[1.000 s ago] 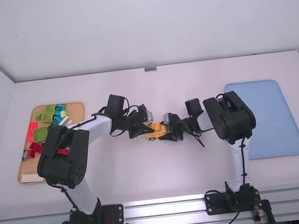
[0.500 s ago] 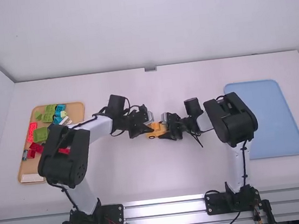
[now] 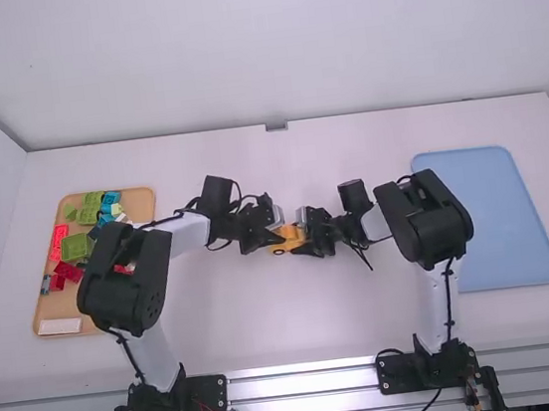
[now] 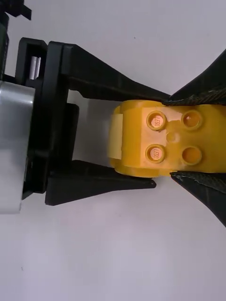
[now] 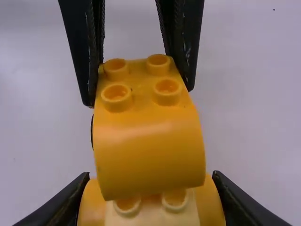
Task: Assemble lego blocks to make yellow taxi
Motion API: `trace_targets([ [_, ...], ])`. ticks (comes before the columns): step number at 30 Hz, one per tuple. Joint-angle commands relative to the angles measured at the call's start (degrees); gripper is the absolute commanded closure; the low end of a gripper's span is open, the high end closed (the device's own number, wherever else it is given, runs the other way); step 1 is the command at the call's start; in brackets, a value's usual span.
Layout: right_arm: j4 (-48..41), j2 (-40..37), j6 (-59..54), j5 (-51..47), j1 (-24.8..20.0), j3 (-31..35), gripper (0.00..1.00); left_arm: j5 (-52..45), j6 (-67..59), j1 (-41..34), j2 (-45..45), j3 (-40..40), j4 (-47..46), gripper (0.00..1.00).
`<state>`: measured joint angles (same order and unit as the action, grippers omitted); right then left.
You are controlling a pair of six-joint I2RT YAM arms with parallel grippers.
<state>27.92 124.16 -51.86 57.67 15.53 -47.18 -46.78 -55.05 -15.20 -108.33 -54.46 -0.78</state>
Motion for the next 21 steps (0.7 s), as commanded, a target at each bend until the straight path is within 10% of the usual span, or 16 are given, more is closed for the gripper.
trace_targets([
  [1, -1.0, 0.5, 0.5, -5.2, 0.0, 1.5, 0.81, -1.9, 0.2, -0.5, -1.2, 0.5, 0.0, 0.98],
  [21, -1.0, 0.5, -1.0, -5.2, -0.2, 1.5, 0.8, 8.3, -1.3, -6.7, -2.3, -0.2, -2.4, 0.98],
])
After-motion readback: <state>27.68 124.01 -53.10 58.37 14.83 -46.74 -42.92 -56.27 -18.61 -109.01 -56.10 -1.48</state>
